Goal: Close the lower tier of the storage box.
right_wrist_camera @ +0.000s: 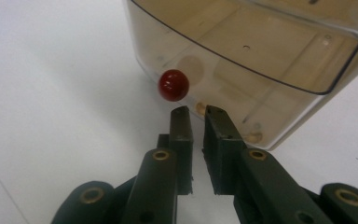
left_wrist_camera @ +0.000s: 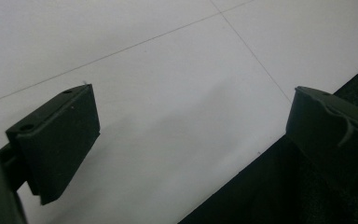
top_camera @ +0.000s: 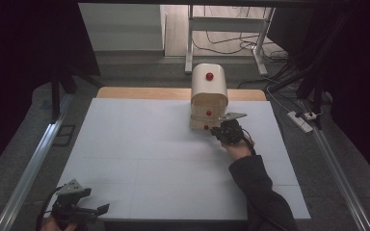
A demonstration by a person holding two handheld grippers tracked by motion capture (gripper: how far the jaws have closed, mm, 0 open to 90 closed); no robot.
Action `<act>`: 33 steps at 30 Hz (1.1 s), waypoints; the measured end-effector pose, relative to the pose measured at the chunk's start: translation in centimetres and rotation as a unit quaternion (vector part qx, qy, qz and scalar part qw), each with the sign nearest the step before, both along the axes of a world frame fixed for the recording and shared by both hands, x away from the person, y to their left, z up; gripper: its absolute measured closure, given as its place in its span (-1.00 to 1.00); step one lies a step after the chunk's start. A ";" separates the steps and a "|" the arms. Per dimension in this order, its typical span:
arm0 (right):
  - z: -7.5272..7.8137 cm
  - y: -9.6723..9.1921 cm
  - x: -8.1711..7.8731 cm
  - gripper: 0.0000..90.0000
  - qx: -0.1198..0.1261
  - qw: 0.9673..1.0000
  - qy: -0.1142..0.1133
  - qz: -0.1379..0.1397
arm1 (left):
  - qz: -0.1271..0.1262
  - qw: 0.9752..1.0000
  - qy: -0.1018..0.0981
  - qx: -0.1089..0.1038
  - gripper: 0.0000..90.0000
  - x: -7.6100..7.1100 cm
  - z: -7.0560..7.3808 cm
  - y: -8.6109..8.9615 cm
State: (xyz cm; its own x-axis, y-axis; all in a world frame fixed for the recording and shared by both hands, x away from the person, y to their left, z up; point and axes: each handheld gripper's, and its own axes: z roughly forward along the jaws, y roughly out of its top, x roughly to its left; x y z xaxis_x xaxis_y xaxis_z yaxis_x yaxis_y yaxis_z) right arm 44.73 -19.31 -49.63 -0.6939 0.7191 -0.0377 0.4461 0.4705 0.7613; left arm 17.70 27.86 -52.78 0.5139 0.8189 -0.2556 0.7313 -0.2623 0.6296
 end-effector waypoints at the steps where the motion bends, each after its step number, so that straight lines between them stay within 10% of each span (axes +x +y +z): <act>1: 0.0 0.0 -0.1 0.76 -0.001 1.000 0.001 0.001 | 0.000 1.000 0.000 0.000 -0.94 0.0 0.0 0.0; 33: 0.9 0.7 -2.3 0.04 0.012 0.999 0.034 0.027 | -0.001 1.000 0.000 0.000 -0.93 0.0 0.0 0.0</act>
State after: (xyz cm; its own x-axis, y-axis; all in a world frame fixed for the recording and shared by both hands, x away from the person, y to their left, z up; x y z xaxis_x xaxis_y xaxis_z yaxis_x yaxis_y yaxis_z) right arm 42.42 -18.58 -48.76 -0.7320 0.6808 0.0271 0.4714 0.4773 0.7416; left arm 17.69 27.82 -52.79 0.5159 0.8176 -0.2557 0.7311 -0.2647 0.6289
